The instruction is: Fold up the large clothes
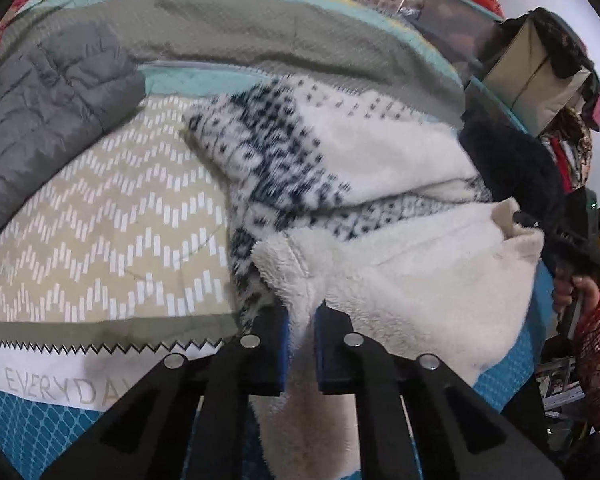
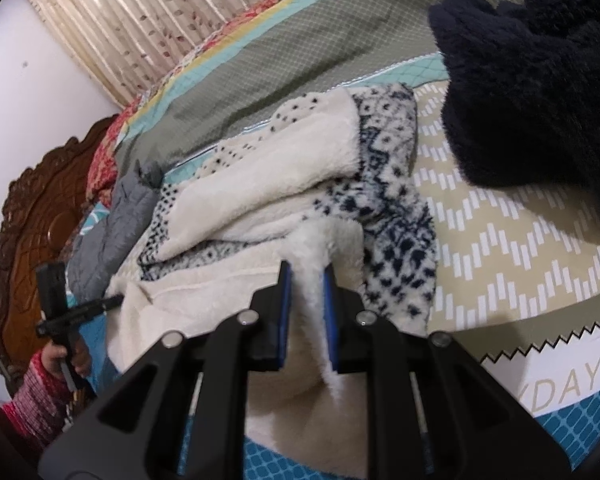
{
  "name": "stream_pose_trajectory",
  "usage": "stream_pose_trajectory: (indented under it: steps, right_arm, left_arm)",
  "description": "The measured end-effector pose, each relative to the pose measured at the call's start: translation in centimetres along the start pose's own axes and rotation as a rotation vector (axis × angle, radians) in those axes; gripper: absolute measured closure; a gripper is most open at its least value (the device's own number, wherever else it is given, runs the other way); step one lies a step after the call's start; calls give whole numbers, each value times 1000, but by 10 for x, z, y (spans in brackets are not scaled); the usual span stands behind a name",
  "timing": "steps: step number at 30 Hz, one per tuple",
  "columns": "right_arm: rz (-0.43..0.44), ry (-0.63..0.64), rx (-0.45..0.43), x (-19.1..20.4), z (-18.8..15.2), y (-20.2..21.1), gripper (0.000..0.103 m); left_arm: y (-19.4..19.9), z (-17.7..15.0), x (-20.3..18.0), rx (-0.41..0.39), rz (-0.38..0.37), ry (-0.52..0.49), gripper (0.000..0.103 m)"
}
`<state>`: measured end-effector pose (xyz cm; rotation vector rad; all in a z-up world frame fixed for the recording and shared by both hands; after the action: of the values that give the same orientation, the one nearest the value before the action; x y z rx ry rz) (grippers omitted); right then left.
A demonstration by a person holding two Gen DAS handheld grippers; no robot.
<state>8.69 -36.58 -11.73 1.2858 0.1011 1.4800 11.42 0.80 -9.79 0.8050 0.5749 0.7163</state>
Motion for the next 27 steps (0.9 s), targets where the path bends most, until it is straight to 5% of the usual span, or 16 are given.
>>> stream_pose_trajectory:
  steps: [12,15,17,21,27]
  right_arm:
    - [-86,3,-40,-22,3,11,80]
    - [-42,-19,-65,-22,8,17,77]
    - [28,-50,-68,-17,10,23,20]
    - [84,-16,-130,-5,16,39,15]
    - [-36,87,-60,-13,12,28,15]
  left_arm:
    - [33,44,10,-149,-16,63,71]
    - [43,49,15,-183,-20,94,71]
    - [52,54,21,-216,-25,118,71]
    - [61,62,29,-241,-25,140,71]
    - [64,68,37,-256,-11,154,71]
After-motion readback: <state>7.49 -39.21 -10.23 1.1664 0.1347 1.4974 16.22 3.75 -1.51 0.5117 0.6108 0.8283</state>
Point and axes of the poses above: each gripper's, at about its wrist camera, not at the fingertips, and y roughly against the way its jaws point, x to its left, z to its top, the point moved 10 cm from there along -y, roughly the way its jaws point, and after that the axes turned 13 degrees about -y, right-handed, at the moved point
